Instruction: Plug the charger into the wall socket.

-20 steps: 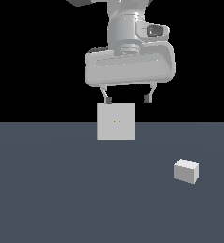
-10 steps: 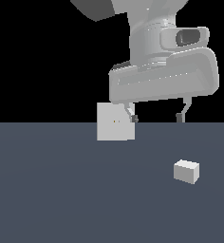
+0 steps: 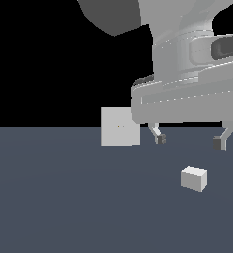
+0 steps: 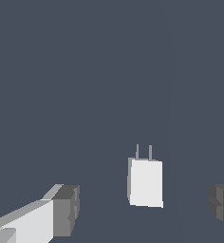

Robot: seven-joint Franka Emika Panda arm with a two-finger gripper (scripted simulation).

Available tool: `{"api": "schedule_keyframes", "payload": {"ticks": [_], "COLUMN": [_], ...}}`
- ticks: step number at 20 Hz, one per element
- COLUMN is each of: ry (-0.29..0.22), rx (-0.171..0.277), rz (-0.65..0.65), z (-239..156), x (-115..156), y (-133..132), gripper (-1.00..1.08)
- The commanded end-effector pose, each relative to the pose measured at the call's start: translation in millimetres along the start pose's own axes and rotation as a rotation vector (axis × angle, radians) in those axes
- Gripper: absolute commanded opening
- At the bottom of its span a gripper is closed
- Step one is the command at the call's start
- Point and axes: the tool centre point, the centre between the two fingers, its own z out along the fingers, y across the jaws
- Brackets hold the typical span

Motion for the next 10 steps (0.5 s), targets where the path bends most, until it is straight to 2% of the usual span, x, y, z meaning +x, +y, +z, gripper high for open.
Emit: {"api": "schedule_keyframes", "payload": {"ticks": [1, 10], "ry": [0.009, 0.017], "rx": [-0.005, -0.01], "rz": [0.035, 0.071], "z": [5.1, 11.1], "x": [-1.6, -4.1], "y": [6.9, 13.8], "gripper": [1.0, 1.0]}}
